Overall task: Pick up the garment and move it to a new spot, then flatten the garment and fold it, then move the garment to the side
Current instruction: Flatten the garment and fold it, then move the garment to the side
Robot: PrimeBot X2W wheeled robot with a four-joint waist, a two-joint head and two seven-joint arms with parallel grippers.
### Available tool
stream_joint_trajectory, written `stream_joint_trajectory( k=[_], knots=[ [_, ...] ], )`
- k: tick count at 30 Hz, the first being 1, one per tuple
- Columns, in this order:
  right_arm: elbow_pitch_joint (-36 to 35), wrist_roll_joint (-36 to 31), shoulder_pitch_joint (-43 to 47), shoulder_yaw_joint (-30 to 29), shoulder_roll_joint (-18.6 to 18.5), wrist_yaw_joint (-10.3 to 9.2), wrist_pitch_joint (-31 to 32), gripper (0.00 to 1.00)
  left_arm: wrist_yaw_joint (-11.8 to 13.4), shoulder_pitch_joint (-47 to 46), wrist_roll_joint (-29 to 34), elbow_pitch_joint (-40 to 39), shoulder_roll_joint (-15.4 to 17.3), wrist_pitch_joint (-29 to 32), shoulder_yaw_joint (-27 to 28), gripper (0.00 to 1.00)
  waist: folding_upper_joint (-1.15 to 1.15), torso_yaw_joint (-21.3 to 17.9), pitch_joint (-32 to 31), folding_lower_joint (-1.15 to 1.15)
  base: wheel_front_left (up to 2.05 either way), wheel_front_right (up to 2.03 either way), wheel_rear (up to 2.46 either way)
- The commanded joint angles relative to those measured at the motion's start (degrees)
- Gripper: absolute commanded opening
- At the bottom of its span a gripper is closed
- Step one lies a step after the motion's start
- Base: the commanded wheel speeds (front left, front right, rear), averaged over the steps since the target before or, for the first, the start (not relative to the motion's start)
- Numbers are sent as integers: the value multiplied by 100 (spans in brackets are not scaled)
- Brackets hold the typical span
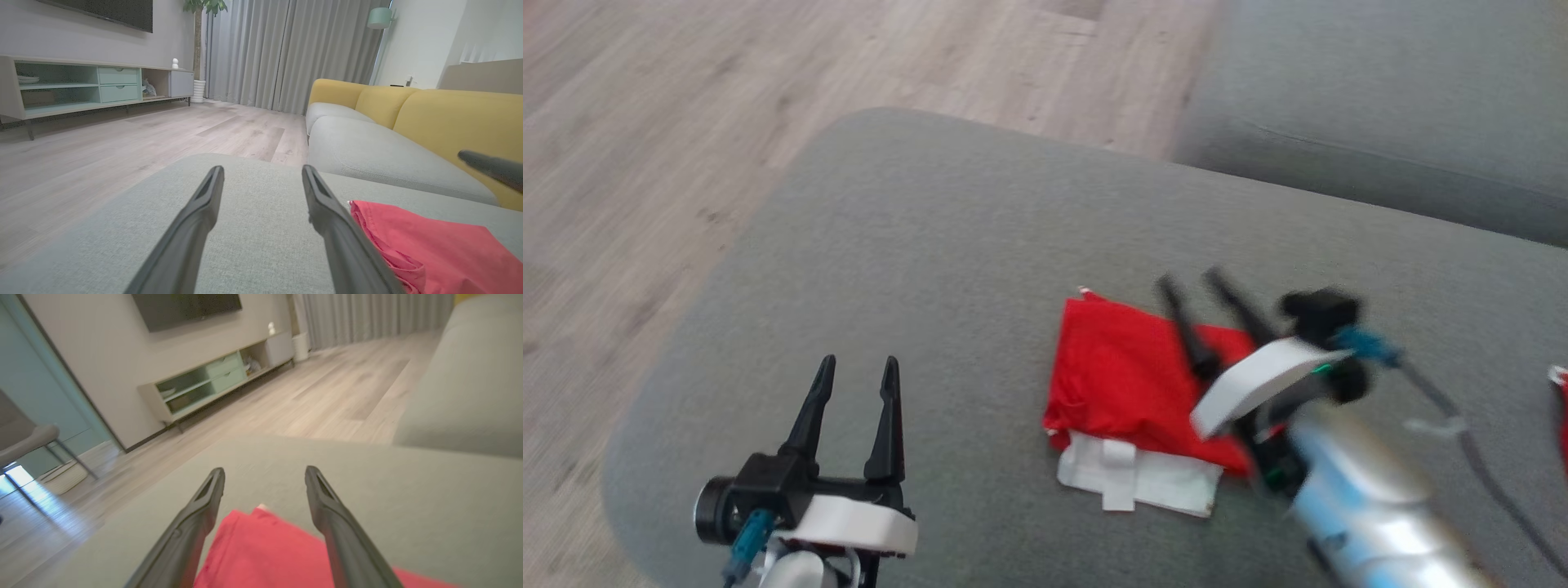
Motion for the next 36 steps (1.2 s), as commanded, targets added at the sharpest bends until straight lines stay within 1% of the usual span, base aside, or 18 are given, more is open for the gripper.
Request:
stream_joint_trajectory(
  k=[1,5,8,12,19,23,25,30,36],
  knots=[
    [-215,-159,-88,-117,-74,-4,-76,100,-20,-175,37,-221,25,-46,178,100,0,-169,-59,1,0,0,0],
    [-883,-1080,381,-1180,-331,-4,-78,100,-4,-107,39,-325,18,-46,193,100,0,-449,-60,1,0,0,0],
    [-1366,-1683,848,-1713,-361,-4,-78,100,20,-65,19,-387,11,-46,227,100,0,-652,-49,1,0,0,0],
    [-1846,-2231,1387,-2253,-270,-4,-79,100,35,-16,-50,-431,2,-46,295,100,0,-875,-31,1,0,0,0],
    [-2785,-3147,2290,-3042,46,-4,-79,100,1,99,55,-310,-4,-46,351,100,0,-1123,-28,1,0,0,0],
    [-3175,-3220,2752,-3262,135,-4,-79,100,-23,176,54,-316,-7,-46,392,100,0,-1218,-34,1,0,0,0],
    [-3277,-3073,2894,-3316,141,-4,-79,100,-27,214,58,-329,-8,-46,398,100,0,-1249,-37,1,0,0,0],
    [-3370,-2888,3046,-3284,144,-4,-79,100,0,287,-30,-353,-9,-46,324,100,0,-1278,-46,1,0,0,0],
    [-3396,-2880,3034,-3277,145,-4,-80,100,10,262,-44,-379,-10,-46,261,100,0,-1231,-9,1,0,0,0]
  ],
)
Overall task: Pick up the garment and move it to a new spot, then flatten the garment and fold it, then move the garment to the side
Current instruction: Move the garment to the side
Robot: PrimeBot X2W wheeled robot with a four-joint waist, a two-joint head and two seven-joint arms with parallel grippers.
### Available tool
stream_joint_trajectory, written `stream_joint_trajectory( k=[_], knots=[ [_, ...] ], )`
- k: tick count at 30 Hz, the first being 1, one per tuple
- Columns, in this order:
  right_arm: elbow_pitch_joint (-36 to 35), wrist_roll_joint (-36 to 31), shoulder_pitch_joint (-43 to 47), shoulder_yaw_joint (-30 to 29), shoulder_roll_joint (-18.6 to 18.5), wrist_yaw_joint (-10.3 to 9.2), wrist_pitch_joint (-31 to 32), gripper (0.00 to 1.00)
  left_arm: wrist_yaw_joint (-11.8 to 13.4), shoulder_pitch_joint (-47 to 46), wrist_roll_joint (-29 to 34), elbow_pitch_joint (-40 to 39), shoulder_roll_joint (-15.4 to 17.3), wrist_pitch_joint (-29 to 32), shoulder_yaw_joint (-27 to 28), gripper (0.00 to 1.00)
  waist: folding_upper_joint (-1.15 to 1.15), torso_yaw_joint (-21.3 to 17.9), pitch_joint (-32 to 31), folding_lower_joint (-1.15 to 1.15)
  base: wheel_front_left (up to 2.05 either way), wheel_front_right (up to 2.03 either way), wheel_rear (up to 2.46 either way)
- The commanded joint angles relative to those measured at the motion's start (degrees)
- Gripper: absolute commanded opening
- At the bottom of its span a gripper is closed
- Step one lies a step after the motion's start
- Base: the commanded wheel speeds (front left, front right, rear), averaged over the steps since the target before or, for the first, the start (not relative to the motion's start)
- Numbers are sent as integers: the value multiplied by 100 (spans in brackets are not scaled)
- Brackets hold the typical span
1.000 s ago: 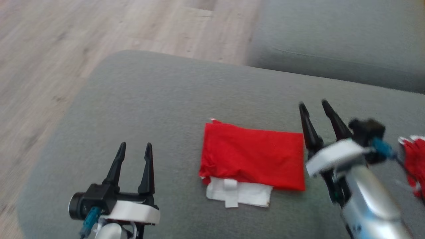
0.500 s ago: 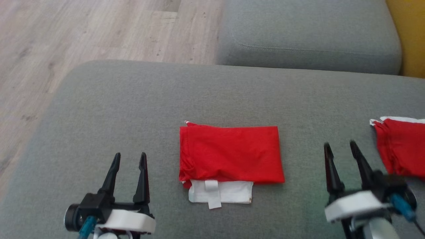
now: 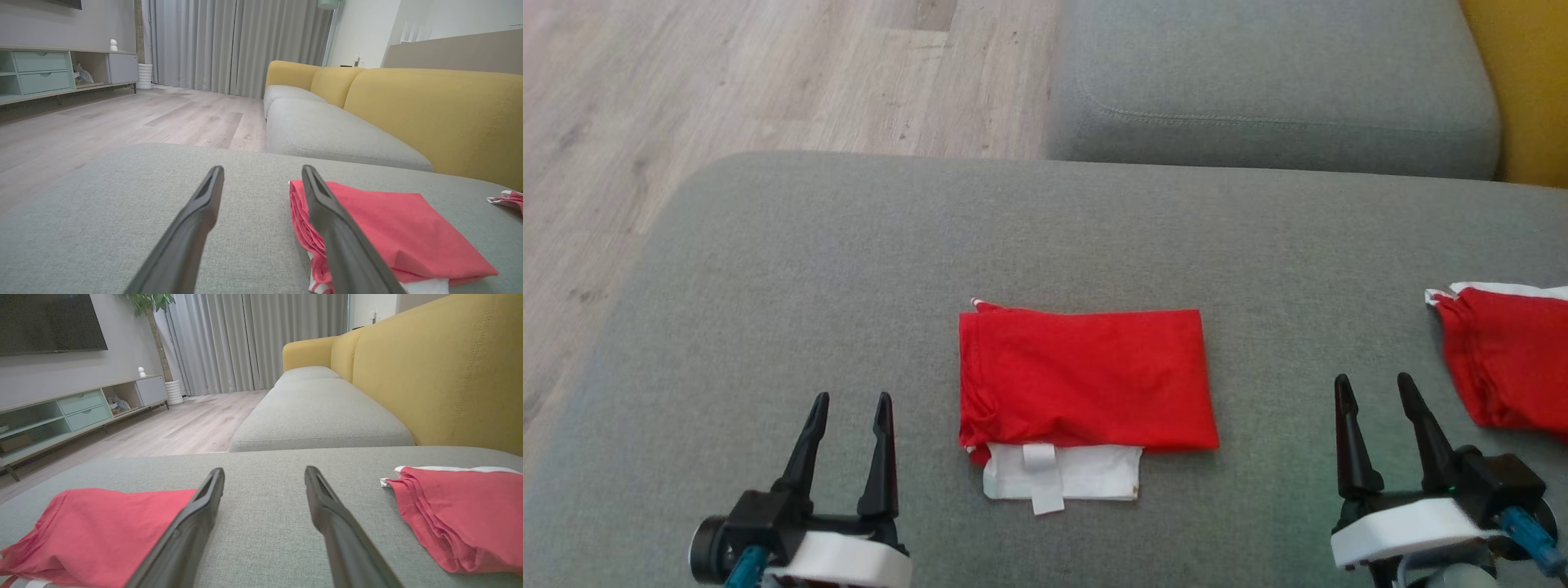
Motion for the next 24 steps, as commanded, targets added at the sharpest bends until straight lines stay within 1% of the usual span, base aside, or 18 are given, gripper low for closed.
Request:
stream_joint_trajectory(
  k=[1,3,7,9,14,18,22,24],
  knots=[
    [-209,-30,-187,127,-32,-4,-62,100,44,-231,-39,-223,-5,-46,110,100,0,42,40,0,0,0,0],
    [-197,-69,-226,127,-32,-4,-62,100,40,-269,-43,-235,-5,-46,75,100,0,98,96,0,0,0,0],
    [-145,-127,-473,94,-32,-4,39,100,45,-443,-87,-312,-6,-46,-76,100,0,295,449,0,0,0,0],
    [-124,-142,-553,118,-32,-4,81,100,55,-490,-102,-327,-6,-46,-103,100,0,327,516,0,0,0,0],
    [72,-172,-961,425,-32,-4,389,100,79,-710,-151,-351,-6,-46,-246,100,0,515,875,0,0,0,0],
    [419,-122,-1220,567,-32,-4,603,100,88,-873,-198,-333,-6,-46,-378,100,0,689,1045,0,0,0,0],
    [967,241,-1423,573,-32,-4,863,100,129,-981,-250,-307,-6,-46,-498,100,0,846,1118,0,0,0,0],
    [1235,254,-1519,608,-32,-4,944,100,157,-1011,-299,-297,-6,-46,-526,100,0,915,1133,0,0,0,0]
  ],
)
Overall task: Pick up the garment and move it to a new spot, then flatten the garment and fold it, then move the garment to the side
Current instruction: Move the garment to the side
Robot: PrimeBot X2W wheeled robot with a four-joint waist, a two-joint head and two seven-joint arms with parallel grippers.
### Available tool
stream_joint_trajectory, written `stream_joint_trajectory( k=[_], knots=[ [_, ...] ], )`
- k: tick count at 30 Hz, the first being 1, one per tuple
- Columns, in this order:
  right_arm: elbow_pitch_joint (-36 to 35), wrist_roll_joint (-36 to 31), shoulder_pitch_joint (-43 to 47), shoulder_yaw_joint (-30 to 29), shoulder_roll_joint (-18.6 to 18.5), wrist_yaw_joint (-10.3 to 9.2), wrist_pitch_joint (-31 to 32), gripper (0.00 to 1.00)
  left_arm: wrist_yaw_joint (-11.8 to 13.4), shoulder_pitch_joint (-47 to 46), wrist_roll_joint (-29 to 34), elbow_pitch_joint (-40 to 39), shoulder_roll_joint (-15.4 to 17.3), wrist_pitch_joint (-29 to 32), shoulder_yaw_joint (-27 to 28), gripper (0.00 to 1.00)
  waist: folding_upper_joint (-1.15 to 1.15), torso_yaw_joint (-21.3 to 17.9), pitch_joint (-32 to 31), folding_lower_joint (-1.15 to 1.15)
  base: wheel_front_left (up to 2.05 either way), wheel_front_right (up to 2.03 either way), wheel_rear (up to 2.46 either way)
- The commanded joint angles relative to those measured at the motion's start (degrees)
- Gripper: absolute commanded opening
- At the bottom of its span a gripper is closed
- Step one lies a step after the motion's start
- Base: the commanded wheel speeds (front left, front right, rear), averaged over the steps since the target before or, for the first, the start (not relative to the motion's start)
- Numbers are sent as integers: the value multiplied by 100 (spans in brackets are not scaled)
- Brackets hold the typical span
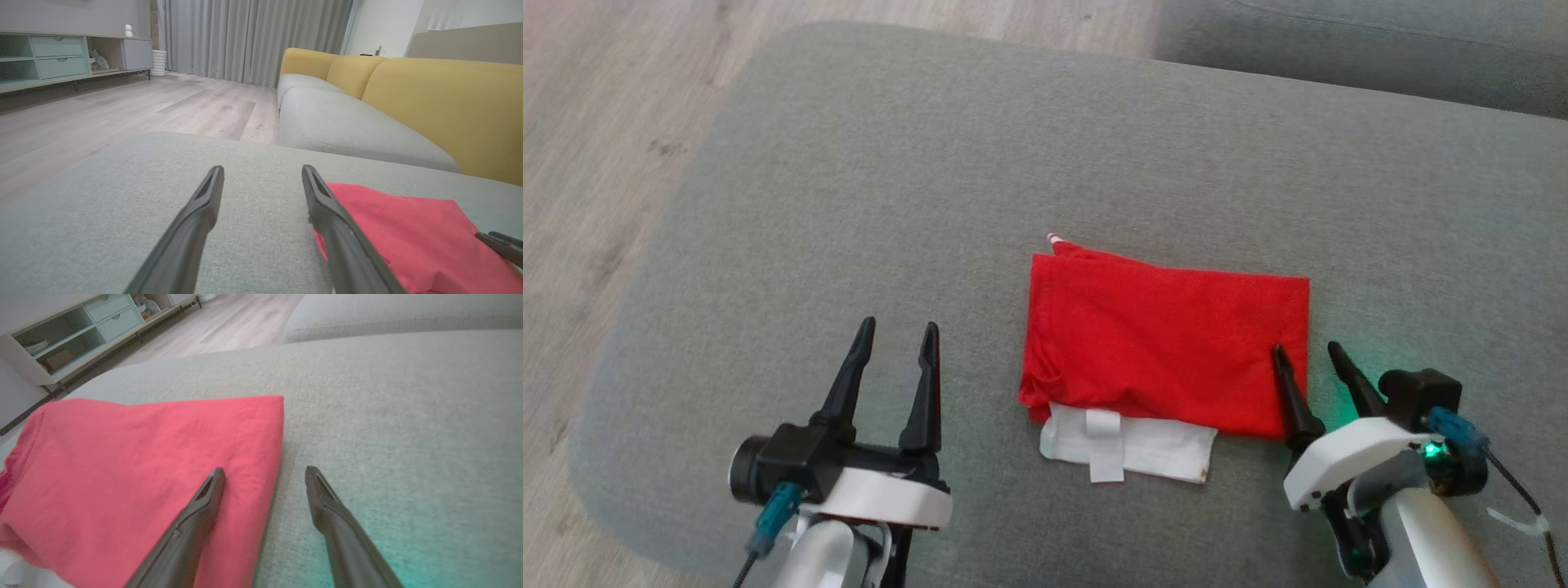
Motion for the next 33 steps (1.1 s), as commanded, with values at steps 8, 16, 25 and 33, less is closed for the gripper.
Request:
stream_joint_trajectory(
  k=[8,16,25,33],
  knots=[
    [579,-161,-462,390,-22,-4,138,100,71,-256,-80,-143,3,-46,234,100,0,148,17,-1,0,0,0],
    [868,-485,-608,469,-22,-4,-66,0,69,-215,3,-117,3,-46,203,100,0,32,-149,-1,0,0,0],
    [865,-1280,-718,770,-236,-4,-305,0,91,16,24,-170,3,-46,89,100,0,-590,-563,-1,0,0,0],
    [413,-1384,-958,1419,-982,-4,-62,0,130,77,-9,-352,3,-46,87,100,0,-1306,-660,-1,0,0,0]
  ],
)
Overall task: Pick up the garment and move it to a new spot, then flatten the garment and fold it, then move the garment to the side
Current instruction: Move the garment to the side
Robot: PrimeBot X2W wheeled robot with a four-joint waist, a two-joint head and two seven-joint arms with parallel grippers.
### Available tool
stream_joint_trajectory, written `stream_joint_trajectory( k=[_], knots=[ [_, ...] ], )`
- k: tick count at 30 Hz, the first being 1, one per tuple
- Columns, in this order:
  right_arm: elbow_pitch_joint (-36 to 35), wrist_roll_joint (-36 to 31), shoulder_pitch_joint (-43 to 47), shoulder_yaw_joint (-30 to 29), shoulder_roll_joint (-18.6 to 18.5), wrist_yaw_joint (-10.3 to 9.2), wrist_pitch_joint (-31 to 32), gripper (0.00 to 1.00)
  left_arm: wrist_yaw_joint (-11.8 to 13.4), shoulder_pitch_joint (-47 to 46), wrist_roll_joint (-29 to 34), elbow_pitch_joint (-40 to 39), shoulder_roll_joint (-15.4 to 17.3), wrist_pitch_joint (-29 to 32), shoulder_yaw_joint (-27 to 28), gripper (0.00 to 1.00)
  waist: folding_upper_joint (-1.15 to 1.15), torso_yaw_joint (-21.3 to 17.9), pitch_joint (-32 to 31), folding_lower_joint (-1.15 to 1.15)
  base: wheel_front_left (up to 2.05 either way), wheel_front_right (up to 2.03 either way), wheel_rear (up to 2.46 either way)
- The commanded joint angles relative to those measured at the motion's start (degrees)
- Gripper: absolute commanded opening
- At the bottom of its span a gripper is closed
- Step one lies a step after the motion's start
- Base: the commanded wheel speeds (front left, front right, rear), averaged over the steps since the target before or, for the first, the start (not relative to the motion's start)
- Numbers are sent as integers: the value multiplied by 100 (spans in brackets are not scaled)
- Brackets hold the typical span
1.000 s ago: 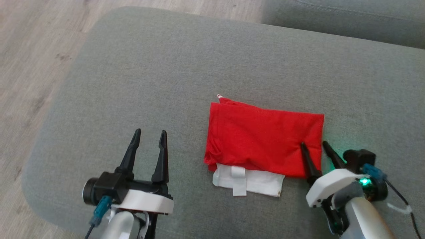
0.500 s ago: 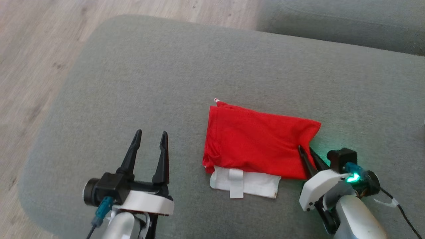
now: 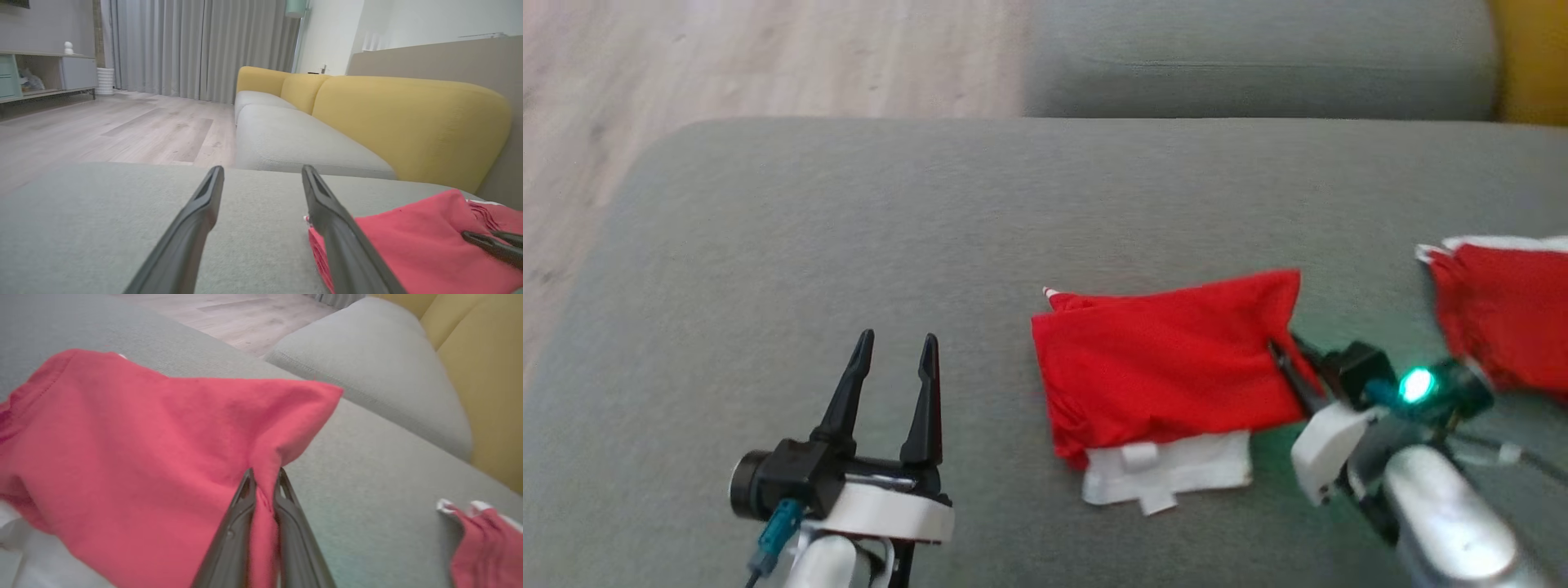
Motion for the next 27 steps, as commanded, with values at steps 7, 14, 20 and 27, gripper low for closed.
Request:
stream_joint_trajectory(
  k=[7,14,20,27],
  knots=[
    [-904,210,-791,625,-1128,-4,398,0,38,-283,15,-339,4,-46,79,100,0,-922,332,0,0,0,0],
    [-1297,573,-1367,397,-2235,-4,743,0,9,-692,94,-432,4,-46,50,100,0,-1319,936,0,0,0,0],
    [-1188,662,-1660,-114,-2793,-4,935,0,-90,-1032,206,-422,4,-46,78,100,0,-1427,1393,0,0,0,0],
    [-804,468,-1723,-663,-3062,-4,1047,0,-186,-1273,267,-369,4,-46,54,100,0,-1386,1679,0,0,0,0]
  ],
)
